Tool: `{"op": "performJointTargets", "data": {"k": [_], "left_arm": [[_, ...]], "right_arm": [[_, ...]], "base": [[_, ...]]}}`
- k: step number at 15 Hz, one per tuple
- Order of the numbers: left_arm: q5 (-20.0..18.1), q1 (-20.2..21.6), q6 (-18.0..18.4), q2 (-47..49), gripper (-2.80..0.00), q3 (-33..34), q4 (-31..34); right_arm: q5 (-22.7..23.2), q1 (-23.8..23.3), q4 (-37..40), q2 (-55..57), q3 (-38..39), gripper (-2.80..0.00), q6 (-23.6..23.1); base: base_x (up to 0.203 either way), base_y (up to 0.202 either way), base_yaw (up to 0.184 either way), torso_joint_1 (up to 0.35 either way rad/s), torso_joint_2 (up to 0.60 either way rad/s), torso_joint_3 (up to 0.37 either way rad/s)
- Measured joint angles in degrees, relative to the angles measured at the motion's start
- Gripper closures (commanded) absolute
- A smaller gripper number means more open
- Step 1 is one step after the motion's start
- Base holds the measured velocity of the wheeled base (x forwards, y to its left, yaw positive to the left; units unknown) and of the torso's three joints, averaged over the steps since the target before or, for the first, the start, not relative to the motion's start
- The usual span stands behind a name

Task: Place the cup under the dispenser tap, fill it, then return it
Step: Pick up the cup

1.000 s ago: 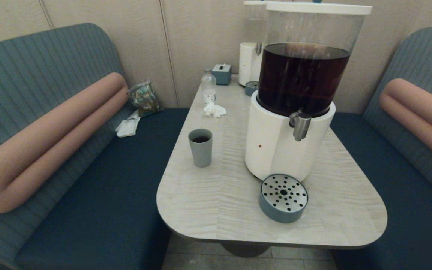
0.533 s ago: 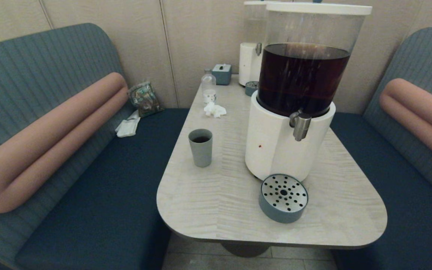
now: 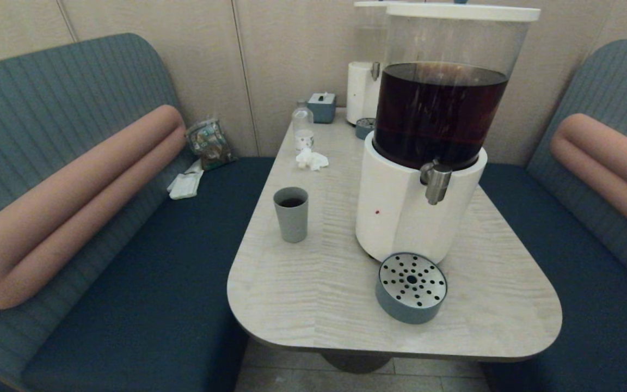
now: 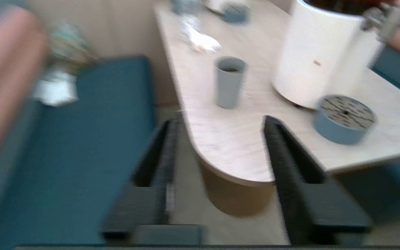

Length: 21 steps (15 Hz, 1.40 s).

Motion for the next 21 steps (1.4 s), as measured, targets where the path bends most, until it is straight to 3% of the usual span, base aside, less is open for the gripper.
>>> {"op": "performJointTargets", "data": {"k": [5, 7, 13, 15, 17, 19, 21], "left_arm": [[-11.5, 0.0, -1.7, 21.8, -2.80, -2.3, -16.7], [-14.2, 0.1, -1.9, 31.9, -2.80, -2.6, -27.2], [-16.4, 3.4, -2.5, 63.5, -2.80, -3.0, -65.3], [-21.9, 4.5, -2.9, 71.2, -2.80, -3.1, -75.6], [-31.0, 5.4, -3.8, 76.9, -2.80, -2.7, -80.2], [-38.8, 6.0, -3.8, 81.2, -2.80, -2.7, -80.8], [-42.5, 6.2, -3.4, 85.0, -2.80, -3.8, -80.8]], "right_arm": [[0.0, 0.0, 0.0, 0.0, 0.0, 0.00, 0.0], [0.0, 0.0, 0.0, 0.0, 0.0, 0.00, 0.0], [0.0, 0.0, 0.0, 0.0, 0.0, 0.00, 0.0], [0.0, 0.0, 0.0, 0.0, 0.0, 0.00, 0.0], [0.0, 0.0, 0.0, 0.0, 0.0, 0.00, 0.0], [0.0, 0.0, 0.0, 0.0, 0.0, 0.00, 0.0], [0.0, 0.0, 0.0, 0.0, 0.0, 0.00, 0.0]], "base": [[0.000, 0.000, 0.000, 0.000, 0.00, 0.000], [0.000, 0.000, 0.000, 0.000, 0.00, 0.000], [0.000, 0.000, 0.000, 0.000, 0.00, 0.000], [0.000, 0.000, 0.000, 0.000, 0.00, 0.000], [0.000, 0.000, 0.000, 0.000, 0.00, 0.000], [0.000, 0.000, 0.000, 0.000, 0.00, 0.000], [0.000, 0.000, 0.000, 0.000, 0.00, 0.000]]}}
